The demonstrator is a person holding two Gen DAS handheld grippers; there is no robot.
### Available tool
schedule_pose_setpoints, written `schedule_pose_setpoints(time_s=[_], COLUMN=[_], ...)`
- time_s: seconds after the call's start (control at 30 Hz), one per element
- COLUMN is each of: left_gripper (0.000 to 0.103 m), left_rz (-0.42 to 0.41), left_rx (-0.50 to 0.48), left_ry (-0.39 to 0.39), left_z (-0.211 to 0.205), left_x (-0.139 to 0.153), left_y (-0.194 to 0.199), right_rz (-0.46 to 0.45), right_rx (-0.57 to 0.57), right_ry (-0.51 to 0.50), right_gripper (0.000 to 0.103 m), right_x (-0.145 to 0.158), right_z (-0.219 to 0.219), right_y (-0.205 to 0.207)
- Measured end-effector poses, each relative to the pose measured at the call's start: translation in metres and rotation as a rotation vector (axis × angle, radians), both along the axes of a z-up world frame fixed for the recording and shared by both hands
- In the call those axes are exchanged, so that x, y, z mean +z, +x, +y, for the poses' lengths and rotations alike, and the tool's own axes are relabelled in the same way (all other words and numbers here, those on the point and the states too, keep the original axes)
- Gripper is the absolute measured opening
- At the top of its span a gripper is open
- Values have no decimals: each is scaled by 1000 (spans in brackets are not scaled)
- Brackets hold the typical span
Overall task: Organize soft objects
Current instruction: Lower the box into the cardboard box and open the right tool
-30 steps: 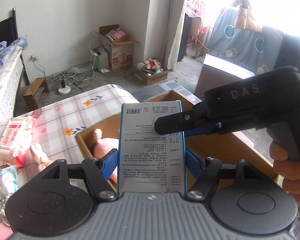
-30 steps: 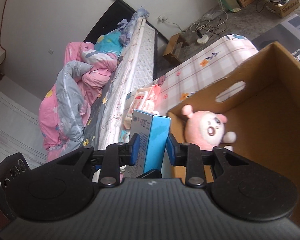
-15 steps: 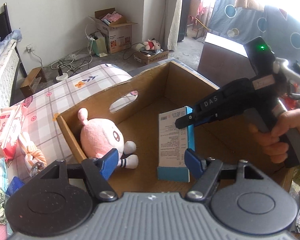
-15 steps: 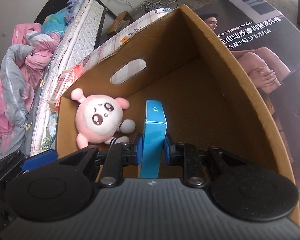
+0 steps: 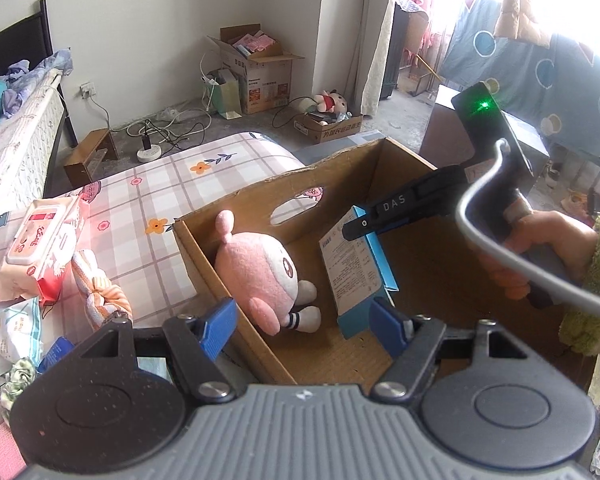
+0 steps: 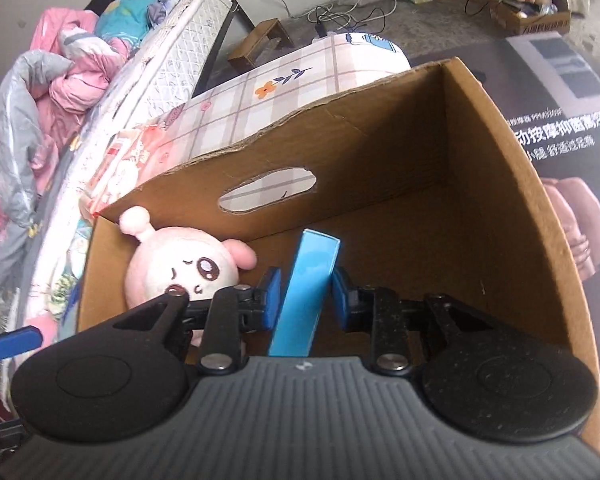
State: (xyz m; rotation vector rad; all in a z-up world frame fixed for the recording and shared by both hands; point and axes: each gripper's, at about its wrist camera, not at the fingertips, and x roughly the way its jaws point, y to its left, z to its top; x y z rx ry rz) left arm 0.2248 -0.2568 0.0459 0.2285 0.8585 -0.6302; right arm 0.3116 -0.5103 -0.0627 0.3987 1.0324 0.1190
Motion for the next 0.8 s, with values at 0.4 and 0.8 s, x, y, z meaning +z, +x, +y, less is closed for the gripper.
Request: schedule_pose_setpoints(time_s=[0.4, 0.8], left_gripper=[75, 77], left_rz=[-42, -49], left_rx=[6, 67], left_ry=[-31, -64], left_z=[32, 78], left_x=[7, 7], left_y=[-26, -35], right_rz=[65, 149], right_rx=[-6, -1], right_ry=[-196, -126], right_gripper=[73, 72], right_x=[-7, -43], right_z=[24, 41], right_y=[-33, -32])
